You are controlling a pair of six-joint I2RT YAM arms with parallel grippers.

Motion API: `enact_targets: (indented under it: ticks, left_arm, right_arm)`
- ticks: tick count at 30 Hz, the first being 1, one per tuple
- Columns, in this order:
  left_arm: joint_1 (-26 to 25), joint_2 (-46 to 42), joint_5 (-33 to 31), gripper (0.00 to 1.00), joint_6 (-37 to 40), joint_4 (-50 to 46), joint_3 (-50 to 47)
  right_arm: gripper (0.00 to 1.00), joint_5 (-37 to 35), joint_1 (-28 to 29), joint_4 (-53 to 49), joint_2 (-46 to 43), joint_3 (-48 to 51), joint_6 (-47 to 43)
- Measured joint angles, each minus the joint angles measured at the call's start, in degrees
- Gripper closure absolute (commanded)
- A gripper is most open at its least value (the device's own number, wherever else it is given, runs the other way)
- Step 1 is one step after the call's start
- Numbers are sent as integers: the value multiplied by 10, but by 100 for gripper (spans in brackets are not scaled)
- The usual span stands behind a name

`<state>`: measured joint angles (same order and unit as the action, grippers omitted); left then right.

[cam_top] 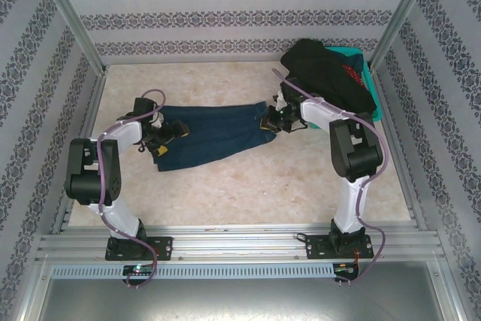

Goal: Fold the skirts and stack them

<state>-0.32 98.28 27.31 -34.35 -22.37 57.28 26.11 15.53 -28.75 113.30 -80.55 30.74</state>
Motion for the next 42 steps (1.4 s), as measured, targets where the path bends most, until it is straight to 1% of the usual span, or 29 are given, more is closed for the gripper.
enact_targets:
  ticks: [3, 6, 8, 10, 14, 16, 21, 24, 27, 32, 33, 36, 38, 42]
  left_arm:
    - [-44, 0, 3, 0, -16, 2, 3]
    - [-83, 0, 11, 0, -38, 6, 5]
    - [-99, 0, 12, 0, -51, 7, 9]
    - [-107, 0, 13, 0, -62, 9, 14]
    - [-108, 0, 13, 0, -68, 9, 25]
    - [-108, 0, 14, 0, -69, 10, 30]
    - [-108, 2, 11, 0, -69, 10, 30]
    - [-106, 1, 6, 0, -68, 7, 30]
    - [-95, -14, -11, 0, -64, -12, 30]
    - [-36, -96, -51, 0, -44, -38, 30]
    - [-24, -107, -64, 1, -32, -46, 33]
    - [-1, -96, -122, 15, 16, -88, 66]
    - [1, -59, -158, 24, 53, -114, 96]
    - [1, 23, -189, 38, 101, -150, 135]
  right_arm:
    - [100, -61, 2, -54, -30, -25, -34]
    - [100, -117, 19, -94, -46, -57, -54]
    - [100, -145, 40, -111, -48, -80, -59]
    - [100, -159, 72, -120, -48, -102, -59]
    - [100, -152, 134, -122, -48, -140, -45]
    - [100, -132, 162, -113, -46, -155, -30]
    - [100, -79, 208, -68, -20, -172, 13]
    - [100, -71, 218, -52, 9, -171, 26]
    - [100, -72, 214, -34, 36, -153, 35]
    - [100, -72, 202, -16, 65, -114, 41]
    - [100, -72, 199, -14, 65, -109, 42]
    - [100, -70, 195, -3, 65, -101, 46]
    - [100, -69, 194, 3, 64, -96, 48]
    - [100, -69, 192, 12, 63, -90, 50]
